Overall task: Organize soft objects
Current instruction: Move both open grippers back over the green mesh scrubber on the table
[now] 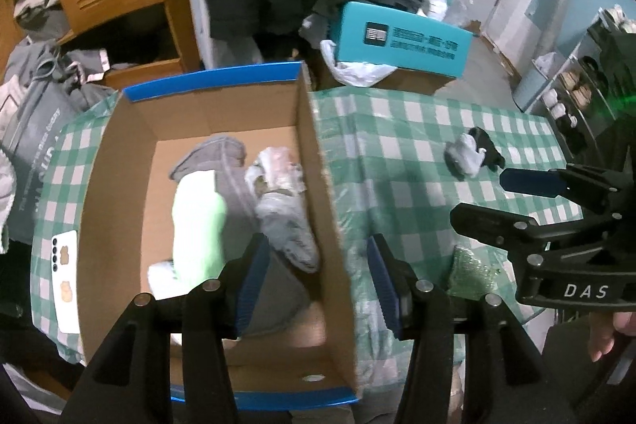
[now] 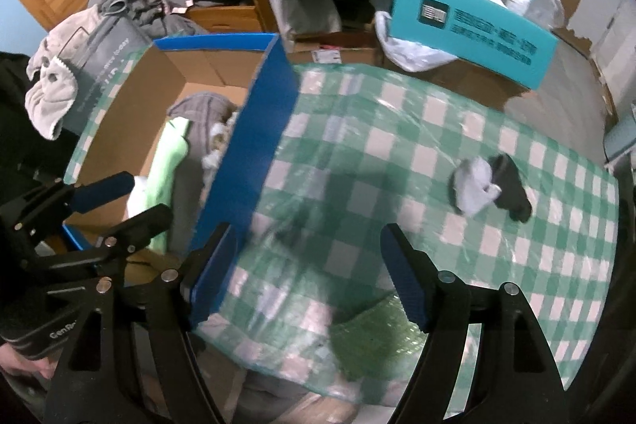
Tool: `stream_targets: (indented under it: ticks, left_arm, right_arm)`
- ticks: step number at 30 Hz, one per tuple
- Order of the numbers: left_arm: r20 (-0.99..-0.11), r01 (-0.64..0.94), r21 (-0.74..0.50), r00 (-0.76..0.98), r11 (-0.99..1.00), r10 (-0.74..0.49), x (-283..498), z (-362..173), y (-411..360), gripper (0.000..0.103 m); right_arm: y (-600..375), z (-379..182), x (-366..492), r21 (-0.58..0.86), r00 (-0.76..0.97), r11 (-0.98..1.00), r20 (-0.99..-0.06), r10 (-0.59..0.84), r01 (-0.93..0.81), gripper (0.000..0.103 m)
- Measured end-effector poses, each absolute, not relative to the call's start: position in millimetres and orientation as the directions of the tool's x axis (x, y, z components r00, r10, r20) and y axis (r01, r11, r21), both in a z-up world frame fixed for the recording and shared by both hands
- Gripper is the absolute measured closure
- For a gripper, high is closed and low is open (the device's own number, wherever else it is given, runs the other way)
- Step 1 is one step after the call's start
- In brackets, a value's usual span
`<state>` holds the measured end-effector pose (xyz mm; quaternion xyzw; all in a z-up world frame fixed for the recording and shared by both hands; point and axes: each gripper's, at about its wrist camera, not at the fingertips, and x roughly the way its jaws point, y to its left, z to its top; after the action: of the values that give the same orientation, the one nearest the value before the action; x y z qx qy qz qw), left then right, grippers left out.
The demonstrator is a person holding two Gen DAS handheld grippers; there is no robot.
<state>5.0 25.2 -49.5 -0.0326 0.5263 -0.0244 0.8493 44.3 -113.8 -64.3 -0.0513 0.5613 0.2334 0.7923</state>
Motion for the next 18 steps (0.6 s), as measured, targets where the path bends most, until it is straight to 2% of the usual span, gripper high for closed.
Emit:
stream_targets:
  ticks: [11,18]
  left_arm:
    - [-0.905,0.109,-0.059,0.414,0.992,-0.1,5,-57,-34,0.05]
    - [-0.925,0.118,-0.054,0.368,0.992,-0.094,9,-74,-60,0.048]
  right_arm:
    - [-167,-73,40,0.187,0.276,0.912,-0.914,0.298,-0.366,0.028]
    - [-195,-89,37,0.189,0.262,0.927,-0.924,0.28,-0.324,0.027]
